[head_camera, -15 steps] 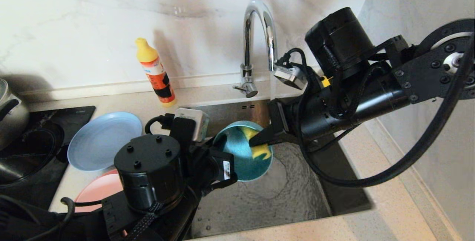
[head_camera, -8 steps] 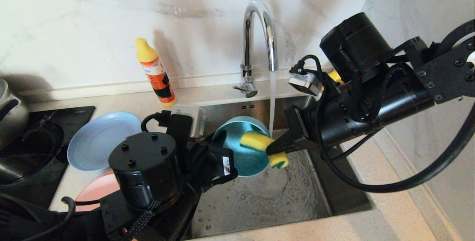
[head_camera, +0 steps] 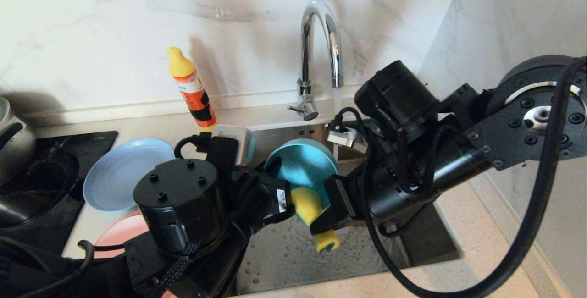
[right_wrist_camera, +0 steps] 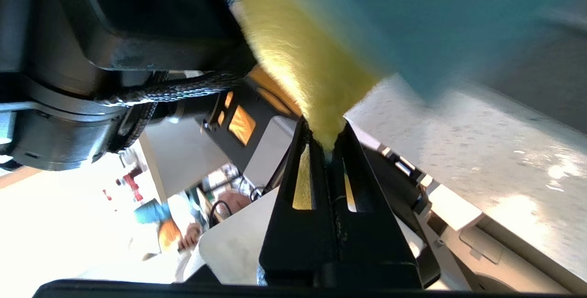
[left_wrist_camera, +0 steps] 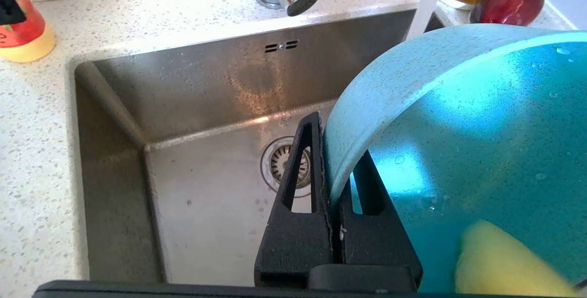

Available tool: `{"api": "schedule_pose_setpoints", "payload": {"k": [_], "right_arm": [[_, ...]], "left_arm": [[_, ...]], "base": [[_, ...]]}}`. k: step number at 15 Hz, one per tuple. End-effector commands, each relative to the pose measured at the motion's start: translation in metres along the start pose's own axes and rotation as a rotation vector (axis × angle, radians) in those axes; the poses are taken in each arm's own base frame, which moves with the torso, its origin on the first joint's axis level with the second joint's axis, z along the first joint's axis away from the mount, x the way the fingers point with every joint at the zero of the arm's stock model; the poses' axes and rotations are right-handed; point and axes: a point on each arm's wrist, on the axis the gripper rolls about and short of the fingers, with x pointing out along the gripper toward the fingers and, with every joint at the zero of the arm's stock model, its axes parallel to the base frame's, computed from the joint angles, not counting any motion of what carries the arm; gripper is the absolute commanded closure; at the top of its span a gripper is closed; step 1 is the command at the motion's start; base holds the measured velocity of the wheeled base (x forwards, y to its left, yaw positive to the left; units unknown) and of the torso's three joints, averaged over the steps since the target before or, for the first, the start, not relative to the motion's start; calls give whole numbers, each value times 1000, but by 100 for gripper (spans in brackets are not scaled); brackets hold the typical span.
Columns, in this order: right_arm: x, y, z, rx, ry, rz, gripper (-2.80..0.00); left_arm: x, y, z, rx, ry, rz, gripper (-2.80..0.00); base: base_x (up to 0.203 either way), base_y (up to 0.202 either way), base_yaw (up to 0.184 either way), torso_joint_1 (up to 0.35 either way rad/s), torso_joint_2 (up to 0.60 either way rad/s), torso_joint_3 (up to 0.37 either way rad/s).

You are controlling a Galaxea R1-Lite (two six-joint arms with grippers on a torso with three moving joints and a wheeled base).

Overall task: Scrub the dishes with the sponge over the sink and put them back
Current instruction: Wipe the bowl

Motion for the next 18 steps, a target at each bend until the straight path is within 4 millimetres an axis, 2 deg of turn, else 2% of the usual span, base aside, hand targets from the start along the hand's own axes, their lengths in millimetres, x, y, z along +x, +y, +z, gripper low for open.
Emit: {"api": "schedule_pose_setpoints", "payload": {"k": [1,5,12,18], "right_arm": [[8,7,1,-13,11,15,0],[-10,16,13,-28,-64,46,0],[-47,1,34,9,-197,38,0],[-81,-4,34,25,-270,28,0]], "left_arm": [[1,0,0,-3,-3,1,0],[0,0,-1,-3,-1,1,0],[-1,0,-3,-2,6,2,0],[-1,1,-2,-4,2,5,0]], "base": [[0,0,0,0,0,0],[0,0,0,0,0,0],[0,0,0,0,0,0],[0,0,0,0,0,0]]}}
